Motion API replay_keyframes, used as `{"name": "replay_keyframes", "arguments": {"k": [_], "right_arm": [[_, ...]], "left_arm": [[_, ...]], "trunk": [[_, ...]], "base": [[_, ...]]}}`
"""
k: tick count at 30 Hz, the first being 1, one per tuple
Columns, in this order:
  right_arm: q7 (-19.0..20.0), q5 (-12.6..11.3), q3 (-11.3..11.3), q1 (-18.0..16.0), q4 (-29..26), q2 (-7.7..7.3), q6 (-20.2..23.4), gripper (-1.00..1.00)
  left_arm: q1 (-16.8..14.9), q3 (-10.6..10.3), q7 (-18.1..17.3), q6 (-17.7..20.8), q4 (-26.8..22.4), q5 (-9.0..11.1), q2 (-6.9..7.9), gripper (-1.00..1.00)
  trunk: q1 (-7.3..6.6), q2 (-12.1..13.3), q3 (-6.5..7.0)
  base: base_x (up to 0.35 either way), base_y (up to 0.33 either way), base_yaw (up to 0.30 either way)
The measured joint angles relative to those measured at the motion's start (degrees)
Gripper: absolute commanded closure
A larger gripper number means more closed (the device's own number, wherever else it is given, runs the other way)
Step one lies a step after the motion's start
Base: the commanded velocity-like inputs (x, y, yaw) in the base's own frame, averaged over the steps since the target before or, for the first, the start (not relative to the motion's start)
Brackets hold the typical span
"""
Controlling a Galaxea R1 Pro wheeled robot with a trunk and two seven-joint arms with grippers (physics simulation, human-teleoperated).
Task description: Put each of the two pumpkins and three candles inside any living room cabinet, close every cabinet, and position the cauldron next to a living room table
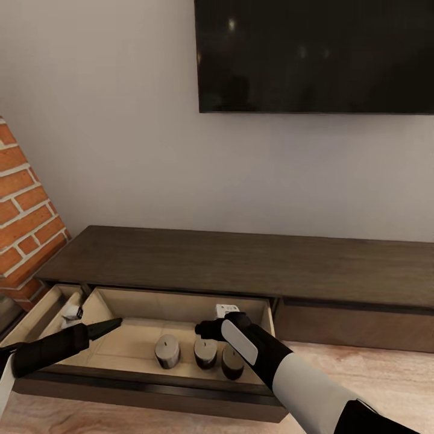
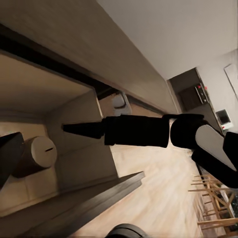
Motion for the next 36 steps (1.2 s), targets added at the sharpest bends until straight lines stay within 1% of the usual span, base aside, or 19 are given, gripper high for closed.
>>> {"name": "replay_keyframes", "arguments": {"k": [5, 8, 21, 33, 36], "right_arm": [[0.0, -0.1, 0.0, 1.6, 0.0, 0.00, 0.0, -1.00], [0.0, -0.3, 0.0, 1.7, 0.0, 0.00, 0.1, -1.00], [-0.2, -0.4, -0.3, 1.7, 0.0, 0.00, 0.1, -1.00], [-0.2, -0.4, -0.4, 1.7, 0.0, 0.00, 0.0, -1.00], [-0.2, -0.5, -0.4, 1.7, 0.0, 0.00, 0.0, -1.00]], "left_arm": [[0.2, 0.1, -0.1, -0.5, 1.6, -1.6, -0.02, -1.00], [0.2, 0.0, -0.1, -0.6, 2.6, -2.3, -0.02, -1.00], [0.2, -0.1, -0.1, -0.6, 7.2, -2.4, -0.04, -1.00], [0.2, -0.1, 0.2, -0.7, 7.2, -2.3, -0.14, -1.00], [0.2, -1.2, 0.3, -0.7, 7.2, -2.4, -0.12, -1.00]], "trunk": [[-1.10, 2.0, 0.90], [-1.76, 3.2, 1.44], [-4.61, 8.4, 3.77], [-7.25, 13.2, 5.93], [-7.91, 14.4, 6.46]], "base": [[0.000, 0.000, 0.000], [0.000, 0.000, 0.000], [0.000, 0.000, 0.000], [0.000, 0.000, 0.000], [0.000, 0.000, 0.000]]}}
